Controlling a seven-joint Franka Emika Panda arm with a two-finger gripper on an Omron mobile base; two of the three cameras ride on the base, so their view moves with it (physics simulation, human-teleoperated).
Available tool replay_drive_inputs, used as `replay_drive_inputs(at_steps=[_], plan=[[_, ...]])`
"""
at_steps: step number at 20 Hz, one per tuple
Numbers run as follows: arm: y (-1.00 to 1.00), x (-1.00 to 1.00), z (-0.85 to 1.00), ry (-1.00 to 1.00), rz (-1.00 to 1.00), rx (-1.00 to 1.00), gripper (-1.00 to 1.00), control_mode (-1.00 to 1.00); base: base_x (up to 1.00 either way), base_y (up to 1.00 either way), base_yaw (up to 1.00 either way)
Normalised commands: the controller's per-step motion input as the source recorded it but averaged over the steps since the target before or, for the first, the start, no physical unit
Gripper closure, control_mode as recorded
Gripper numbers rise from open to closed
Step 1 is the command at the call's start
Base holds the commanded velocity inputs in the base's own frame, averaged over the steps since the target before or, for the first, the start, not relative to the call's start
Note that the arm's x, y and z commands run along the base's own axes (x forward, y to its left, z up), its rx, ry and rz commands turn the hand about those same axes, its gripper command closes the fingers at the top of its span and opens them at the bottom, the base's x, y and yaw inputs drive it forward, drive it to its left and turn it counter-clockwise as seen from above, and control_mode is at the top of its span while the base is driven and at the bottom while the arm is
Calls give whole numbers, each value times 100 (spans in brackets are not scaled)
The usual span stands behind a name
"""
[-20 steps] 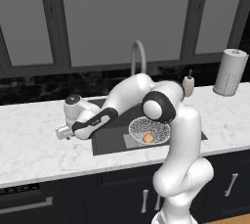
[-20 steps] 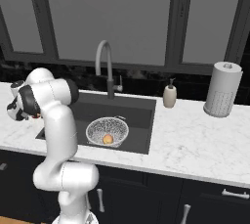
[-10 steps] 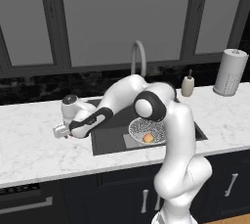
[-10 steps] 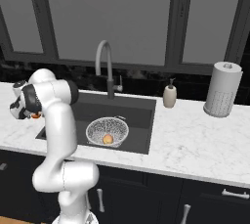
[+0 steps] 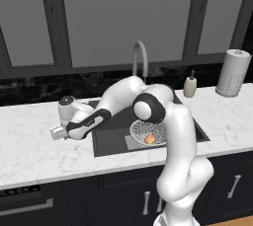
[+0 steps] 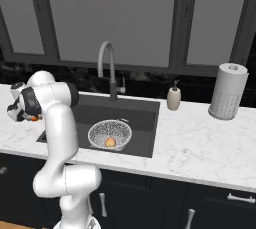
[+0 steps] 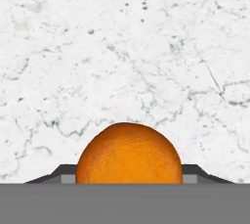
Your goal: Put the colander in the sink, put the peach, tangerine in the colander, and turn on the sink faucet and pour water over the colander.
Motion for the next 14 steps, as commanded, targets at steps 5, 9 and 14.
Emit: replay_drive_inputs(at_steps=[5, 9, 14], plan=[[-10, -12, 3, -8, -7, 2, 100, -100, 0, 0, 0], [-32, -38, 68, -15, -25, 3, 100, -100, 0, 0, 0], [-62, -50, 100, -14, -26, 7, 100, -100, 0, 0, 0]])
